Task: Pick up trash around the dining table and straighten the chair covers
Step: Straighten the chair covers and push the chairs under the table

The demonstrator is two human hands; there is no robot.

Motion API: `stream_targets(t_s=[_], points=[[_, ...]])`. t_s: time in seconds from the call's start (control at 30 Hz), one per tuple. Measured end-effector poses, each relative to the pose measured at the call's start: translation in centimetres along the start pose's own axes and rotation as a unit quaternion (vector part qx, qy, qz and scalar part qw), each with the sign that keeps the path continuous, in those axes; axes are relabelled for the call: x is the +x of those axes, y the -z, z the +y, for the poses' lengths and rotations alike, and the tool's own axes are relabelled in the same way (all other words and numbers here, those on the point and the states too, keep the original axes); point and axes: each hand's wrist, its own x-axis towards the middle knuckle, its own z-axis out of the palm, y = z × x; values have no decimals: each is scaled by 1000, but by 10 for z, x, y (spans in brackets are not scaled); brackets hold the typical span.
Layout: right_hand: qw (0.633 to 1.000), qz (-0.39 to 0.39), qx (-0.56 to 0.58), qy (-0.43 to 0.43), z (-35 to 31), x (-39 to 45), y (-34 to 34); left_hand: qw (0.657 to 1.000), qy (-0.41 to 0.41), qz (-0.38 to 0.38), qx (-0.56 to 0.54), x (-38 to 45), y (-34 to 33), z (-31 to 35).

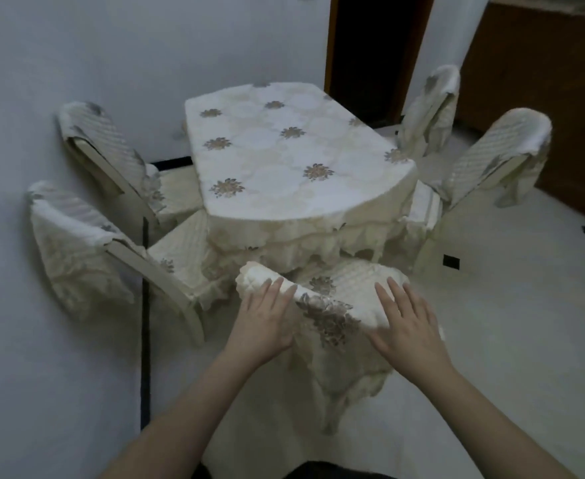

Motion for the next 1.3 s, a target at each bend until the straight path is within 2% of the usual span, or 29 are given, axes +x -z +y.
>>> stream_targets(t_s=[0.1,0.23,0.33,0.43,0.5,0.73,0.97,1.1,1.17,1.3], points=[[997,-71,11,-23,32,5,-6,997,-10,-69,43,35,7,8],[991,-128,25,10,53,13,-23,987,7,-135,86,67,-1,5],[983,-172,56,36,59,17,-38,988,20,-142,52,79,-12,-2],[985,-155,67,43,63,27,-45,992,26,-121,23,86,-18,-7],[985,-143,66,64,66,32,-48,990,29,-133,26,92,-14,-6],[980,-147,98,88,71,35,-54,961,51,-261,81,113,4,-25],[981,-161,91,66,70,35,-56,950,11,-268,158,121,-6,-30],[975,-206,74,30,63,37,-51,955,-28,-225,193,118,-9,-29],[973,-222,58,16,56,41,-49,958,-41,-206,198,115,-10,-32],[978,-188,80,33,38,47,-49,972,-71,-168,150,116,-20,-41]])
